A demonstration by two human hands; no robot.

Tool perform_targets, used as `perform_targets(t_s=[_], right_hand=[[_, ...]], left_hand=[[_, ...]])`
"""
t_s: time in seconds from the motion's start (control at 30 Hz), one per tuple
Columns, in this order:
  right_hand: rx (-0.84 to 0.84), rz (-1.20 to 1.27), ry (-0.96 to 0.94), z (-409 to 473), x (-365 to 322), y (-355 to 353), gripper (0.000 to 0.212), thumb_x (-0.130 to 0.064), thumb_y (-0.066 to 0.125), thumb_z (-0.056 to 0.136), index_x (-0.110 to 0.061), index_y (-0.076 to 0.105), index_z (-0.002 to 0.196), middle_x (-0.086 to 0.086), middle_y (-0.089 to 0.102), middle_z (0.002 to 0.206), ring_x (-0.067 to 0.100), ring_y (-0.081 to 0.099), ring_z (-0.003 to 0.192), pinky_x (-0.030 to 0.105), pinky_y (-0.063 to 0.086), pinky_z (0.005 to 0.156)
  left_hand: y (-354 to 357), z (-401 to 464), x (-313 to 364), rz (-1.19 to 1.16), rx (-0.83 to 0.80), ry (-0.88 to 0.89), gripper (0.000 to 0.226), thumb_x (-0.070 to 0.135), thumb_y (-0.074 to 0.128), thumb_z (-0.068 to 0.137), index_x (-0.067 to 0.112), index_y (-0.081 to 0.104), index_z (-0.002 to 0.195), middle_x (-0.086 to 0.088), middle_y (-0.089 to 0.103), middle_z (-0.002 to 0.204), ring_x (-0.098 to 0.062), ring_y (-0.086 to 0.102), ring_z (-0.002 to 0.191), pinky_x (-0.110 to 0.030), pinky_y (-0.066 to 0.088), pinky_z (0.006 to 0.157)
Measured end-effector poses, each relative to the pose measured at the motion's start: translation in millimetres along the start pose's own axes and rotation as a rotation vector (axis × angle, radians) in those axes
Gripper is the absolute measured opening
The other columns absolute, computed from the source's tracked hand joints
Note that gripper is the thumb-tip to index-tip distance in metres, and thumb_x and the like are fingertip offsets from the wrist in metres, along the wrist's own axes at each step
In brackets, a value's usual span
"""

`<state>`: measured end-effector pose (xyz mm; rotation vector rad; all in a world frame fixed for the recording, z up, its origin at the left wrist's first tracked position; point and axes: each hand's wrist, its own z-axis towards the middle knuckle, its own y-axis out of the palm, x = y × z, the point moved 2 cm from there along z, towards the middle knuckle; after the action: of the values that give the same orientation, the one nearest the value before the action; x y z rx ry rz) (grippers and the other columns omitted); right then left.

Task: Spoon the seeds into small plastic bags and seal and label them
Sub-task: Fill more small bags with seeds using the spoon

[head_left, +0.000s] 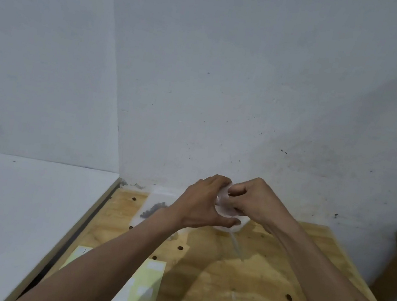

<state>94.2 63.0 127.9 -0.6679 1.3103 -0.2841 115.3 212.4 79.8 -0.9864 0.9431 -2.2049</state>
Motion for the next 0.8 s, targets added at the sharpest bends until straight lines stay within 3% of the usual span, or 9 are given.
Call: perform_targets(t_s=[0.17, 0.23, 0.3, 0.4, 0.47, 0.57, 0.63, 0.73, 0.8], right_hand=[[0.074, -0.076, -0.063, -2, 6, 2, 0.051, -0.012, 0.072, 0.085, -0.031, 0.058, 0.04, -0.01, 0.042, 0.041, 0.004, 0.04, 0.04, 0.014, 0.031, 0.046], [0.111, -0.099, -0.079, -4, 7, 0, 0.032, -0.008, 0.068, 0.084, -0.027, 0.074, 0.059, -0.006, 0.06, 0.054, 0.005, 0.052, 0.049, 0.022, 0.043, 0.053], [0.141, -0.098, -0.055, -2, 12, -7, 0.015, -0.014, 0.075, 0.084, -0.027, 0.082, 0.087, -0.011, 0.076, 0.08, -0.002, 0.067, 0.065, 0.018, 0.053, 0.067], [0.203, -0.282, -0.011, 0, 33, -20, 0.024, -0.018, 0.076, 0.084, -0.027, 0.079, 0.105, -0.01, 0.076, 0.101, 0.001, 0.07, 0.086, 0.024, 0.056, 0.082], [0.115, -0.539, 0.048, -4, 50, -22, 0.037, -0.012, 0.069, 0.084, -0.03, 0.073, 0.116, -0.007, 0.073, 0.112, 0.011, 0.068, 0.098, 0.032, 0.056, 0.086], [-0.108, -0.855, 0.036, -16, 77, -10, 0.051, -0.014, 0.067, 0.085, -0.035, 0.051, 0.128, -0.006, 0.062, 0.125, 0.017, 0.062, 0.106, 0.034, 0.052, 0.081], [-0.194, -0.947, -0.026, -25, 90, 8, 0.06, -0.021, 0.071, 0.085, -0.033, 0.039, 0.135, -0.004, 0.055, 0.132, 0.022, 0.062, 0.107, 0.037, 0.05, 0.079], [-0.159, -0.99, -0.143, -28, 109, 26, 0.072, -0.023, 0.065, 0.088, -0.041, 0.03, 0.148, -0.005, 0.051, 0.138, 0.026, 0.065, 0.105, 0.035, 0.044, 0.071], [-0.084, -0.965, -0.257, -27, 112, 30, 0.059, -0.03, 0.058, 0.095, -0.044, 0.038, 0.148, -0.01, 0.056, 0.132, 0.022, 0.066, 0.101, 0.031, 0.043, 0.067]], left_hand=[[2, -2, -6, 0.024, 0.029, -0.01, 0.065, 0.048, 0.084, 0.073, 0.014, 0.054, 0.119, 0.019, 0.051, 0.104, -0.008, 0.049, 0.089, -0.013, 0.031, 0.069], [2, -4, -6, 0.046, 0.0, -0.036, 0.066, 0.051, 0.082, 0.075, 0.016, 0.052, 0.123, 0.017, 0.052, 0.109, -0.01, 0.05, 0.094, -0.019, 0.033, 0.072], [3, -5, -10, 0.065, -0.043, -0.081, 0.07, 0.054, 0.08, 0.076, 0.018, 0.05, 0.128, 0.012, 0.056, 0.119, -0.013, 0.053, 0.101, -0.023, 0.035, 0.077], [3, -8, -19, 0.082, -0.058, -0.152, 0.074, 0.059, 0.079, 0.074, 0.019, 0.049, 0.129, 0.01, 0.056, 0.122, -0.013, 0.055, 0.103, -0.026, 0.039, 0.078], [5, -10, -25, 0.043, -0.079, -0.23, 0.075, 0.061, 0.079, 0.072, 0.021, 0.05, 0.128, 0.011, 0.054, 0.121, -0.013, 0.055, 0.103, -0.027, 0.043, 0.08], [7, -6, -27, -0.107, -0.093, -0.359, 0.067, 0.059, 0.083, 0.069, 0.022, 0.058, 0.119, 0.009, 0.054, 0.115, -0.011, 0.056, 0.099, -0.025, 0.046, 0.077], [8, -2, -26, -0.255, -0.103, -0.422, 0.052, 0.056, 0.084, 0.069, 0.019, 0.066, 0.101, 0.003, 0.065, 0.105, -0.015, 0.065, 0.092, -0.034, 0.055, 0.075], [13, 3, -23, -0.461, -0.208, -0.531, 0.032, 0.048, 0.082, 0.075, 0.024, 0.075, 0.094, 0.004, 0.076, 0.095, -0.015, 0.072, 0.089, -0.037, 0.058, 0.085], [18, 5, -25, -0.482, -0.26, -0.62, 0.035, 0.051, 0.081, 0.077, 0.023, 0.076, 0.097, 0.002, 0.076, 0.095, -0.016, 0.071, 0.088, -0.035, 0.057, 0.081]])
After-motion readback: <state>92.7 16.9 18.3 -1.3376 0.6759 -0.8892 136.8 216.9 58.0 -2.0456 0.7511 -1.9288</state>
